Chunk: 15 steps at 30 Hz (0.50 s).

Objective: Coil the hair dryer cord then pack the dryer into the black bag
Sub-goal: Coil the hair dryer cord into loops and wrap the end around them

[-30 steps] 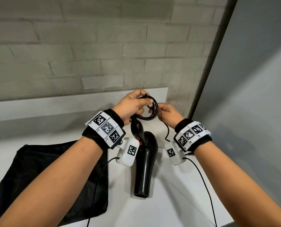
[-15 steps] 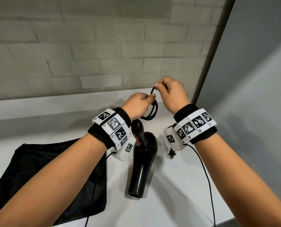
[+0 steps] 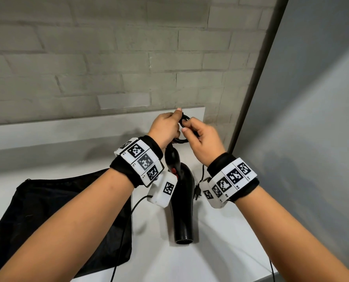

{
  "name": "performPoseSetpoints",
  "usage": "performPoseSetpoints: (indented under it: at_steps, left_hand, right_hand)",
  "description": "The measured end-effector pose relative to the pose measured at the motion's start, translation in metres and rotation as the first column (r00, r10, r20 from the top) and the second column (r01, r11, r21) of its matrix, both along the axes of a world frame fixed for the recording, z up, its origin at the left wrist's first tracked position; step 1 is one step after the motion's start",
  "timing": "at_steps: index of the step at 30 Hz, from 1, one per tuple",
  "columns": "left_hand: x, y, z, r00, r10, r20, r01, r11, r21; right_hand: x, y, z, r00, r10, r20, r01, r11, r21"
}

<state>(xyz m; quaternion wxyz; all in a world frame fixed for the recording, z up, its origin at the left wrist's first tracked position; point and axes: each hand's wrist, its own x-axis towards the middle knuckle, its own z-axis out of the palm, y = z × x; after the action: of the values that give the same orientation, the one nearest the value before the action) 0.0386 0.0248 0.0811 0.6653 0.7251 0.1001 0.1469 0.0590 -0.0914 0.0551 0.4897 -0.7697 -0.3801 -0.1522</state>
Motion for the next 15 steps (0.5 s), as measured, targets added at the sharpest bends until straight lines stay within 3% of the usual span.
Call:
performPoseSetpoints:
  at_steps: [4,7,10,13,15]
  left_hand:
    - [-0.002,0.003,-0.001,0.999,-0.042,-0.015,0.043,0.997,0.066]
    - [0.0,0.003,-0.001,1.0,-0.02,-0.009,0.02,0.999,0.035]
    - [0.002,0.004,-0.002,1.0,0.023,0.017,-0.023,1.0,0.01]
    - [0.004,0.008,-0.004,0.998,0.045,0.04,-0.045,0.999,-0.017]
    - [0.004,0.01,-0.005,0.997,0.055,0.05,-0.053,0.998,-0.045]
  right_hand:
    - [-0.004,-0.002,-0.004,0.999,-0.032,0.032,0.033,0.999,-0.029]
    - [-0.002,-0.006,-0.003,1.0,-0.009,0.025,0.01,0.999,-0.036]
    - [0.003,-0.014,-0.004,0.999,0.039,-0.036,-0.039,0.999,-0.009]
    - [0.011,-0.031,-0.009,0.988,-0.033,-0.152,0.037,0.999,0.018]
    - [0.018,-0.042,-0.016,0.96,-0.103,-0.261,0.089,0.994,-0.067]
